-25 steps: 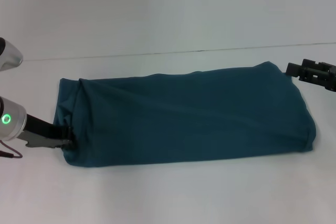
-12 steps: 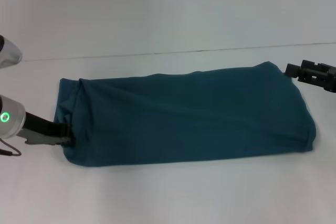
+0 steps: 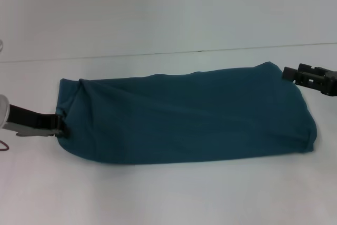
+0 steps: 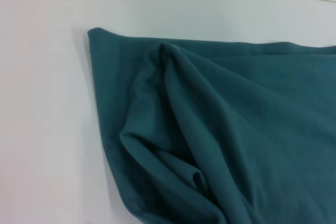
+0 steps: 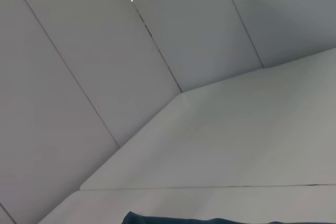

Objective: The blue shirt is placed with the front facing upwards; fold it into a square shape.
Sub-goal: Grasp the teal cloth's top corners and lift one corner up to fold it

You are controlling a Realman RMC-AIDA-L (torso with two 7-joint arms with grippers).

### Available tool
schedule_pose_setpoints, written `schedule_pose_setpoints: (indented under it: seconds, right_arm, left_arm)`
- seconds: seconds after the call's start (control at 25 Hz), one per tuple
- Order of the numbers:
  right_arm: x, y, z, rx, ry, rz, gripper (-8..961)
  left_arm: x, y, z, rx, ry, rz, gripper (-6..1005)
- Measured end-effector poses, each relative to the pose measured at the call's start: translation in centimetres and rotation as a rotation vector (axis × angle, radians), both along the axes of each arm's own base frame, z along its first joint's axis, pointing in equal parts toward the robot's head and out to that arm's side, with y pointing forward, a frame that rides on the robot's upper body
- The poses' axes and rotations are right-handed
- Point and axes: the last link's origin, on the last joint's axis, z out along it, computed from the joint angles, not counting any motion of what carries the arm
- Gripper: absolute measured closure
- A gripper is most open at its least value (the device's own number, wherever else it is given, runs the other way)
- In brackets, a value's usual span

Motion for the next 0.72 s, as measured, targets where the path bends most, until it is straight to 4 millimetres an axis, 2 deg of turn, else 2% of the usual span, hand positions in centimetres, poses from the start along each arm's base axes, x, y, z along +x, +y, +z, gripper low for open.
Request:
schedule_pose_setpoints:
  seconds: [0.72]
  right_arm:
    - [-0.4, 0.1, -0.6, -0.006, 0.011, 0.008, 43]
  left_arm:
    - [-3.0, -1.3, 1.9, 0.039, -0.033, 0.037, 967]
